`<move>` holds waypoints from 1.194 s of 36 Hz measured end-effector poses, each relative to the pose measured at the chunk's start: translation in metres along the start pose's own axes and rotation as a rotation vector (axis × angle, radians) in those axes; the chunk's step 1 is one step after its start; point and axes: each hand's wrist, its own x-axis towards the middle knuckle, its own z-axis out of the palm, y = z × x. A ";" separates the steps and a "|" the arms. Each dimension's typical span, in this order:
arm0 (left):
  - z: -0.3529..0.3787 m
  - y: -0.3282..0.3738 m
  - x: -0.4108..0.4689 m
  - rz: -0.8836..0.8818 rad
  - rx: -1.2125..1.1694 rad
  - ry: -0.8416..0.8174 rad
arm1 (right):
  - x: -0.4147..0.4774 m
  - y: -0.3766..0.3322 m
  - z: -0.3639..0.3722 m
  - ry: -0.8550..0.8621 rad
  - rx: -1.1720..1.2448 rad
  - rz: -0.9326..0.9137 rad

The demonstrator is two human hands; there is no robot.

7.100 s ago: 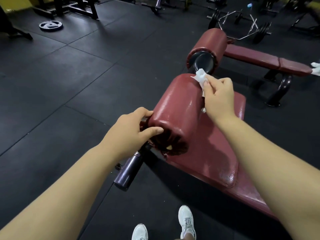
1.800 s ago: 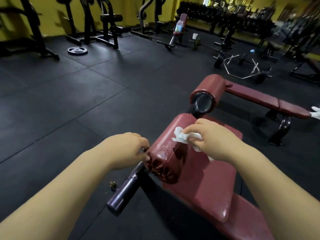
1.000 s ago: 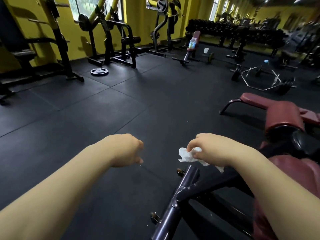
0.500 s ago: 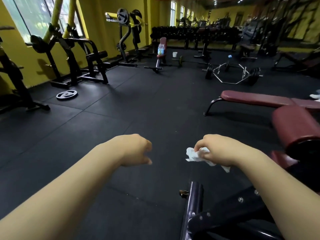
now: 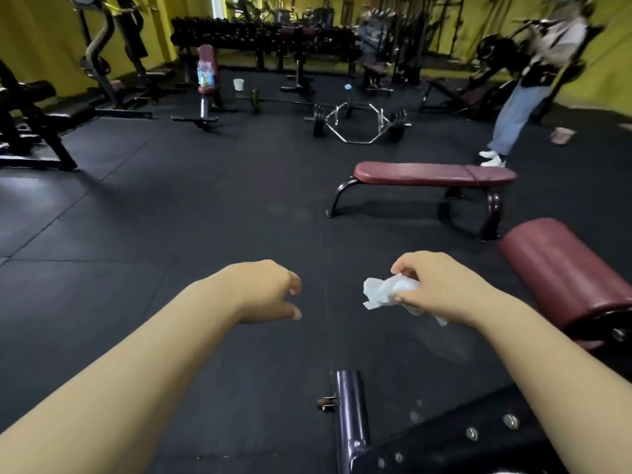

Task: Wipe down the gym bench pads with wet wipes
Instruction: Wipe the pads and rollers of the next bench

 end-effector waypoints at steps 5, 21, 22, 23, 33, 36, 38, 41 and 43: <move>-0.020 -0.038 0.060 0.127 0.061 0.010 | 0.033 -0.008 0.004 0.115 0.083 0.133; -0.094 -0.052 0.216 0.646 0.219 0.012 | 0.081 -0.022 0.005 0.437 0.205 0.474; -0.095 -0.044 0.224 0.687 0.227 0.011 | 0.081 -0.017 0.005 0.439 0.197 0.500; -0.096 -0.036 0.232 0.725 0.235 0.009 | 0.080 -0.010 0.006 0.442 0.174 0.518; -0.104 0.062 0.314 0.983 0.324 -0.010 | 0.066 0.064 -0.006 0.691 0.100 0.701; -0.116 0.097 0.340 1.034 0.385 -0.022 | 0.064 0.085 -0.017 0.845 0.121 0.741; -0.127 0.123 0.354 1.069 0.418 -0.021 | 0.062 0.100 -0.023 0.954 0.145 0.784; -0.142 0.162 0.371 1.154 0.451 0.023 | 0.058 0.118 -0.032 1.100 0.118 0.839; -0.149 0.186 0.379 1.217 0.438 0.056 | 0.053 0.128 -0.037 1.185 0.120 0.874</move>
